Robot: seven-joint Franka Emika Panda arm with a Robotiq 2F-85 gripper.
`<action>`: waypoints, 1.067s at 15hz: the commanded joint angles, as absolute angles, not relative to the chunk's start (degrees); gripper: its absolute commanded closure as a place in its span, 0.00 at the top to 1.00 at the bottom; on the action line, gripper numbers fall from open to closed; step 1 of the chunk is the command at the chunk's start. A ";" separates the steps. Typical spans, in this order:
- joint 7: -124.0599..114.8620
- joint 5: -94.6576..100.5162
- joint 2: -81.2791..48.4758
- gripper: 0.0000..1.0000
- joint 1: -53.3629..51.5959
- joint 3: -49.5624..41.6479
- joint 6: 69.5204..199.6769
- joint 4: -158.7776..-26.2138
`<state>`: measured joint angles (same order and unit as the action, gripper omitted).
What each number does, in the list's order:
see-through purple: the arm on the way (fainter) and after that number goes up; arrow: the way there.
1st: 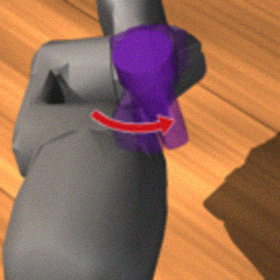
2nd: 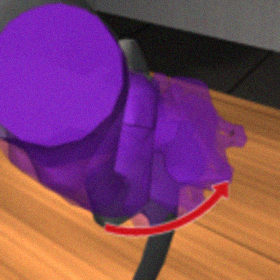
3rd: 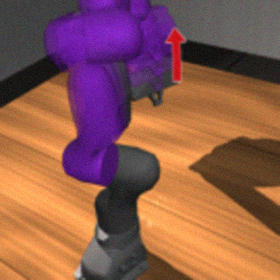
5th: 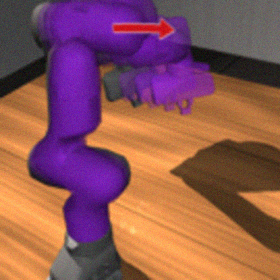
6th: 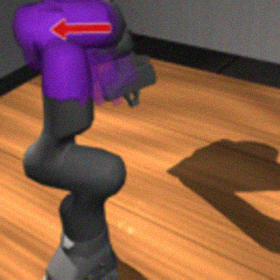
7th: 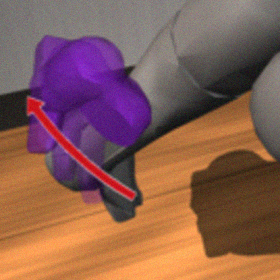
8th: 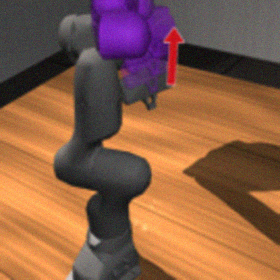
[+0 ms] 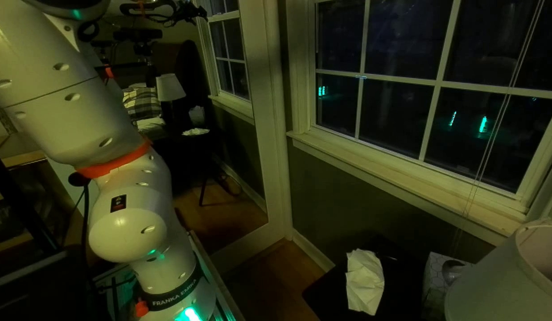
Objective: Lock the window
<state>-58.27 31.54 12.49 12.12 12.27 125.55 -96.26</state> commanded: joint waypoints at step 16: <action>-79.63 65.44 -17.93 1.00 2.50 5.87 116.62 -58.13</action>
